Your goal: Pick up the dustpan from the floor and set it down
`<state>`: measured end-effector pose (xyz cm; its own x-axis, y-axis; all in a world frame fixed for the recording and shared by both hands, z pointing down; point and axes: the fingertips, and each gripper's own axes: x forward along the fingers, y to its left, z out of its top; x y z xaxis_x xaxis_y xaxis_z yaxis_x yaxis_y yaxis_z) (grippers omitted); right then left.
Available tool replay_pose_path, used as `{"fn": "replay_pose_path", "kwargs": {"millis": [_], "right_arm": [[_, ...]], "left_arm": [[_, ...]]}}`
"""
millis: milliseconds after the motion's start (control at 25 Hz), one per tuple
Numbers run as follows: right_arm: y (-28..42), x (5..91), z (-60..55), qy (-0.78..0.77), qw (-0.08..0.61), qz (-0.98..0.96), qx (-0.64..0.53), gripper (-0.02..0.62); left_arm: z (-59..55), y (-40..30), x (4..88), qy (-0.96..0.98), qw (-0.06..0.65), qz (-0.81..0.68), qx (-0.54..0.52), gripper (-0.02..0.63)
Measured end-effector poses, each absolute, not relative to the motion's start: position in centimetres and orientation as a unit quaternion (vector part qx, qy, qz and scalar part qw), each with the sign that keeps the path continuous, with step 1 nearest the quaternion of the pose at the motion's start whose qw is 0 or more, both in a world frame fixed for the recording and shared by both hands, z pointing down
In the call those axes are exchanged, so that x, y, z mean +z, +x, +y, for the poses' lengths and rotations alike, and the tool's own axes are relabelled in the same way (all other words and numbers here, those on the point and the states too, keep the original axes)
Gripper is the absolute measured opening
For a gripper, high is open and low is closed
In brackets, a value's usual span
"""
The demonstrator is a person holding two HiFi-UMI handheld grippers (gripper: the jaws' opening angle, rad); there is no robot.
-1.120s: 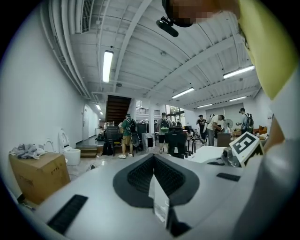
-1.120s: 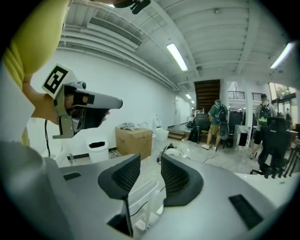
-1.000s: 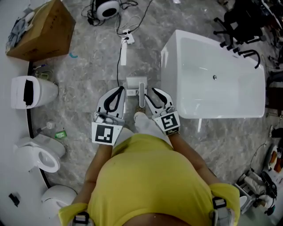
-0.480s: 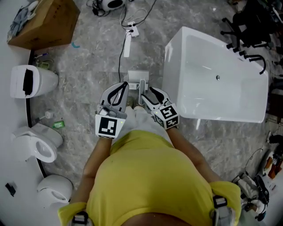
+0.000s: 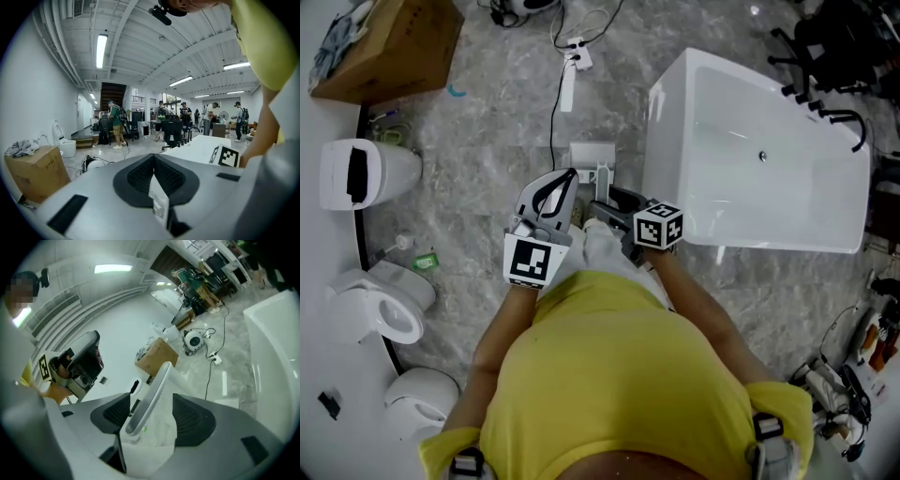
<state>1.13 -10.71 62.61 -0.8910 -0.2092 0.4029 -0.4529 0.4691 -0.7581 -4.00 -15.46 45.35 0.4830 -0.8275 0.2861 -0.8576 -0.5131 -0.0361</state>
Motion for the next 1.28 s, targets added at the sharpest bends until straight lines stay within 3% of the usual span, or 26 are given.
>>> {"fn": "replay_pose_path", "kwargs": {"millis": [120,320,440,840,1280], "right_arm": [[0.3,62.7,-10.5,0.164,0.114,-0.847,0.493,0.280],[-0.8,62.6,-10.3,0.130,0.094,-0.847,0.507,0.189],[-0.9,62.4,-10.9,0.138,0.076,-0.840,0.519,0.173],[-1.3,55.0,-13.2,0.131,0.008,-0.842,0.523,0.184],[-0.5,47.0,-11.8,0.134,-0.019,-0.860,0.492,0.184]], "left_arm": [[-15.7,-3.7,45.5,0.862,0.059,-0.485,0.136,0.000],[-15.9,-3.3,45.3,0.867,0.060,-0.477,0.133,0.000],[-16.0,-3.5,45.3,0.868,0.060,-0.474,0.135,0.000],[-16.2,-4.9,44.9,0.867,0.061,-0.477,0.127,0.000],[-16.8,-5.8,44.5,0.872,0.059,-0.472,0.116,0.000]]}}
